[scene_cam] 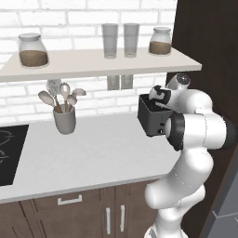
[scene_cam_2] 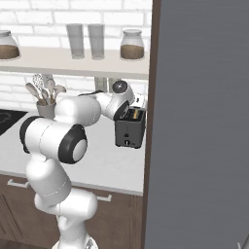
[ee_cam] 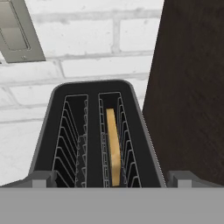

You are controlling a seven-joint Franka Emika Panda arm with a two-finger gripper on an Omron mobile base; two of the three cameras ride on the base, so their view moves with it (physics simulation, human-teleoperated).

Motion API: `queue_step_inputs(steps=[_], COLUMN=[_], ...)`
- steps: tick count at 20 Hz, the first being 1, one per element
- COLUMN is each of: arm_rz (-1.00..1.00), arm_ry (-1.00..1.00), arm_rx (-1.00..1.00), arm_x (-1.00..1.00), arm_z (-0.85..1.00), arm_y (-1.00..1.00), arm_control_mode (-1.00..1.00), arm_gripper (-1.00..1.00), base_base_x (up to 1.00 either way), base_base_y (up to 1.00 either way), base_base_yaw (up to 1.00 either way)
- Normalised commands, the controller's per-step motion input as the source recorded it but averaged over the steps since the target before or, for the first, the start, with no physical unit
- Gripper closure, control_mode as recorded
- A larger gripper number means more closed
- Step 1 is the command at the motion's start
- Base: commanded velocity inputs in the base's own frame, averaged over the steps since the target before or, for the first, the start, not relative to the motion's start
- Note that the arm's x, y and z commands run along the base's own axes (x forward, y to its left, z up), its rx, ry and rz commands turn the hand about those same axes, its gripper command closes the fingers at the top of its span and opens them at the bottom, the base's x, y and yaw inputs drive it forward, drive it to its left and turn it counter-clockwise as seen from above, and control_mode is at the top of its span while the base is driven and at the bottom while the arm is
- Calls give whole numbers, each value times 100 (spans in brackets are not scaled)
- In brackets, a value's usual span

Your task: Start the toaster. Once the lever pops up, take the bread to the plate on the dining counter.

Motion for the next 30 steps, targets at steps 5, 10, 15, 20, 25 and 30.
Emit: queue_step_inputs(steps=[5,10,15,20,25,30], arm_rz=[0,0,0,0,0,0], arm_ry=[0,0,0,0,0,0], arm_rx=[0,0,0,0,0,0], arm_x=[0,0,0,0,0,0], arm_z=[0,0,0,0,0,0], arm_y=[0,0,0,0,0,0], arm_control_mode=[-100,-100,-100,-100,-100,-100], arm_gripper=[-100,-100,-100,-100,-100,-100], base_base_x=[0,0,0,0,0,0], base_base_y=[0,0,0,0,0,0], base_base_yaw=[0,0,0,0,0,0])
